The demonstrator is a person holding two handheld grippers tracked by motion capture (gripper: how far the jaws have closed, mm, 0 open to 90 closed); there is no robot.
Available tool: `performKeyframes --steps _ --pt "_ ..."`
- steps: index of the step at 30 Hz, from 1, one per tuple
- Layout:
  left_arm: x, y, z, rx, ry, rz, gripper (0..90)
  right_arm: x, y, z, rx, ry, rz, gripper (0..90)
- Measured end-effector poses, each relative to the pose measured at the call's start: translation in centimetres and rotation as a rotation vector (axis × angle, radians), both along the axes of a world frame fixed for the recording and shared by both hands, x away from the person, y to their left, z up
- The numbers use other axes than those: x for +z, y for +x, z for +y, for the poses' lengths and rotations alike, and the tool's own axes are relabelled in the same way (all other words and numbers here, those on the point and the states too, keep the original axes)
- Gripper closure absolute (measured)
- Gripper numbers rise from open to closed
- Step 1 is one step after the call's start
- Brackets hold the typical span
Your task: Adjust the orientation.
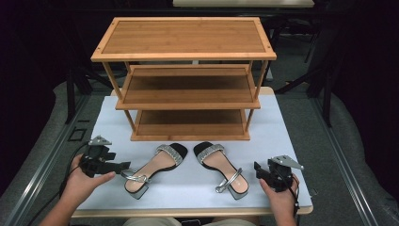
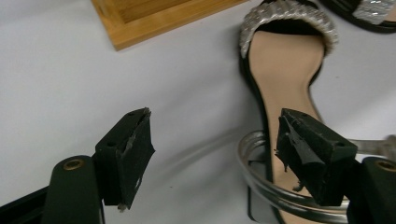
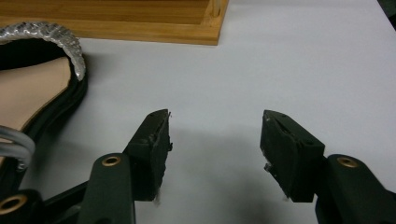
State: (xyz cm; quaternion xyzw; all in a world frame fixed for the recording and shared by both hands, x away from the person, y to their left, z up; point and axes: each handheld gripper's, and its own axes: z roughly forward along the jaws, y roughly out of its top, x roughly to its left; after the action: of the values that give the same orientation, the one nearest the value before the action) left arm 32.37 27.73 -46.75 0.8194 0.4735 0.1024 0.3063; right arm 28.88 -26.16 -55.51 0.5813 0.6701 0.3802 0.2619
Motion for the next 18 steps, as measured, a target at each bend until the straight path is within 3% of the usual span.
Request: performKeyframes --steps 6,12,16,18 --pt "2.2 1.3 -1.1 -0.051 0.007 0.093 27.5 -0.1 0.1 -0.6 -0.016 0.018 0.015 42.0" --pt "3.1 1.8 -3.5 -0.098 0.101 0.125 27.7 0.0 0.0 -0.6 -0.012 0.028 0.013 42.0" --pt "3.0 2.1 -4.6 -0.130 0.134 0.156 27.7 -0.1 0.0 -0.4 -0.009 0.028 0.012 42.0" --pt "2.6 2.4 -5.7 -0.148 0.171 0.192 27.4 -0.1 0.1 -0.4 -0.009 0.026 0.017 42.0"
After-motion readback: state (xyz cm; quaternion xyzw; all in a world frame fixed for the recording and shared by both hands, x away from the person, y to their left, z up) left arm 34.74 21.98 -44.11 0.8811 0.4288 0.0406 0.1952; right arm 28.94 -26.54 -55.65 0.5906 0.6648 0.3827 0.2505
